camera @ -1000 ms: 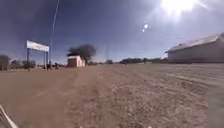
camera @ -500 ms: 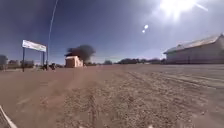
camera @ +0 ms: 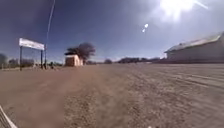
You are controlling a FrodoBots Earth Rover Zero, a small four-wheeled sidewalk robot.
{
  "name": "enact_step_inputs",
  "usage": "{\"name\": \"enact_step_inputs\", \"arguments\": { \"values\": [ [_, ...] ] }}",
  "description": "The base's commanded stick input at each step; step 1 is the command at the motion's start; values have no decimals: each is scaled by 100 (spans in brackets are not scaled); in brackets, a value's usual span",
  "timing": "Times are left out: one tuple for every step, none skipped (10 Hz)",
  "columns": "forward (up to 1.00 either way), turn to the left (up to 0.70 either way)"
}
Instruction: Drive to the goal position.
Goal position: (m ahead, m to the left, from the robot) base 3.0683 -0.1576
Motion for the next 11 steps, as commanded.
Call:
{"name": "enact_step_inputs", "arguments": {
  "values": [
    [70,0],
    [70,0],
    [70,0],
    [70,0],
    [70,0],
    [70,0],
    [70,0],
    [70,0],
    [70,0],
    [70,0],
    [70,0]
  ]
}}
